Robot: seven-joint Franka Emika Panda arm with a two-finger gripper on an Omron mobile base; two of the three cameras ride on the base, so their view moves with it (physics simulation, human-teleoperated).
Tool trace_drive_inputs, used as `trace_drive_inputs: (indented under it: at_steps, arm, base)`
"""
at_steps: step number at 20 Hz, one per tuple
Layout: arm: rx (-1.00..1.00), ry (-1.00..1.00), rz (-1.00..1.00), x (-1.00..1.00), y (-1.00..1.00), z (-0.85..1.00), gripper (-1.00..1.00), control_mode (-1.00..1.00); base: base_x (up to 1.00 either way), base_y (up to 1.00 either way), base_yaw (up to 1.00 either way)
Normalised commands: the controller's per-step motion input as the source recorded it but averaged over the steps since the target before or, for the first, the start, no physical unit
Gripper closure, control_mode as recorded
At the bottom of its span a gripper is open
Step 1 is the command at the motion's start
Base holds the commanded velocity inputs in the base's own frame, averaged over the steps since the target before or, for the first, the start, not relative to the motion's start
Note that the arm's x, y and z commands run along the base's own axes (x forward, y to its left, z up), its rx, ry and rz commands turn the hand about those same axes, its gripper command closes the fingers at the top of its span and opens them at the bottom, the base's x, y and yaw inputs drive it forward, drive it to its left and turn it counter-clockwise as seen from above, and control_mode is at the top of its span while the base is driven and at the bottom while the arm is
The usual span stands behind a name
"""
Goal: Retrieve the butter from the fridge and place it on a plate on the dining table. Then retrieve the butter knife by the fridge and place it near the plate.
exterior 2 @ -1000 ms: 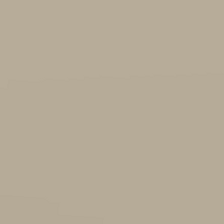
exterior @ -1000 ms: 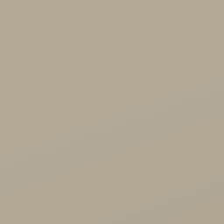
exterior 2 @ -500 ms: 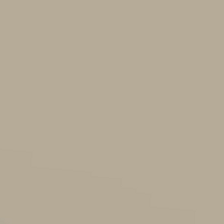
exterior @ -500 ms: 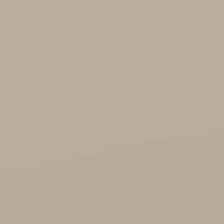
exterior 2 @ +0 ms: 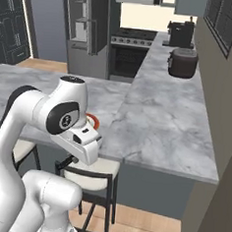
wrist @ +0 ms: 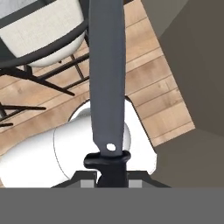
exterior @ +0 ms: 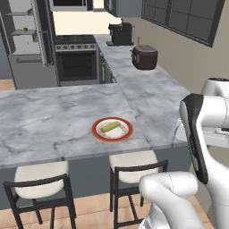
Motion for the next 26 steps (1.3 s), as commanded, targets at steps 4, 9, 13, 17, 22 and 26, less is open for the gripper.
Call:
trace_drive_inputs:
  at_steps: [4,9,13,17,22,26]
  arm:
    - [0.00,0.00,0.00,0.00,0.00,0.00,1.00,1.00]
    - [0.00,0.00,0.00,0.00,0.00,0.00,1.00,1.00]
    - [0.00,0.00,0.07,0.45,-0.02,0.00,1.00,-1.00]
    - [0.00,-0.03,0.13,0.51,-0.07,0.00,1.00,-1.00]
    - [0.00,-0.02,0.15,0.59,-0.04,0.00,1.00,-1.00]
    - [0.00,-0.12,0.23,0.84,-0.14,-0.12,1.00,-1.00]
  base:
    - [0.36,0.00,0.05]
    - [0.42,0.00,0.06]
    - [0.00,0.00,0.00]
    - [0.00,0.00,0.00]
    - [0.00,0.00,0.00]
    - [0.00,0.00,0.00]
